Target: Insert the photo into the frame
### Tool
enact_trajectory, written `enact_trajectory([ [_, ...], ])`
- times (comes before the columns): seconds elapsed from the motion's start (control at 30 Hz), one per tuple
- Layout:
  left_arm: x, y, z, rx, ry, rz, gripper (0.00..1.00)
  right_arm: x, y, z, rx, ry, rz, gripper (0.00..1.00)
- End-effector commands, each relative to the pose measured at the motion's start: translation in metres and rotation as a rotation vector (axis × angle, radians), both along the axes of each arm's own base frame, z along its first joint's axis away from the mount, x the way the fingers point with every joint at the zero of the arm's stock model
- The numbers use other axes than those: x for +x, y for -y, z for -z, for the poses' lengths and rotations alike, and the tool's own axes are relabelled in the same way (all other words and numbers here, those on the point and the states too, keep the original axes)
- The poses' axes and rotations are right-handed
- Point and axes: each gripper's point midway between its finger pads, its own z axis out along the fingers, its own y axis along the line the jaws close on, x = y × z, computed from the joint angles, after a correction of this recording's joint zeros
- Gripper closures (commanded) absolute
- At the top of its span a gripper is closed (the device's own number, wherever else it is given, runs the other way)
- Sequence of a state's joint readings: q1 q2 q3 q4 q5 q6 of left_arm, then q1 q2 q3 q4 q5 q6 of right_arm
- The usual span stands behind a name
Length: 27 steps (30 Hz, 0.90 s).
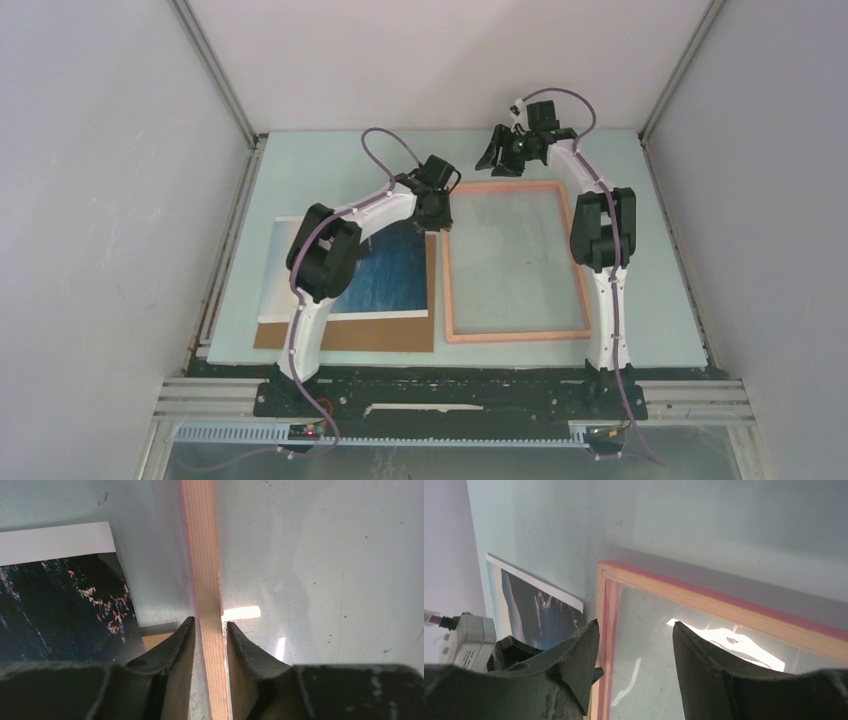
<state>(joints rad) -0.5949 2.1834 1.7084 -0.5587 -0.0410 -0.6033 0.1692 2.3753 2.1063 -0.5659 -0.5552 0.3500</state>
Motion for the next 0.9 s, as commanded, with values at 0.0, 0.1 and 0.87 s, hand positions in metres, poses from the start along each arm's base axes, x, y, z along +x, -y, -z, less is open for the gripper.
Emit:
enact_trajectory([
  [0.0,0.012,0.006,-0.014,-0.034,0.032,-0.006,0.7,0.013,-0.011,-0.004,0.009,0.025,-0.004,0.36],
  [0.1,0.012,0.004,-0.013,-0.029,0.032,-0.008,0.8,0.017,-0.017,0.002,0.005,0.024,-0.006,0.36],
  [0.87,0.016,-0.001,-0.013,-0.058,0.022,-0.053,1.0,-0.009,-0.05,0.061,-0.028,-0.118,-0.065,0.39],
])
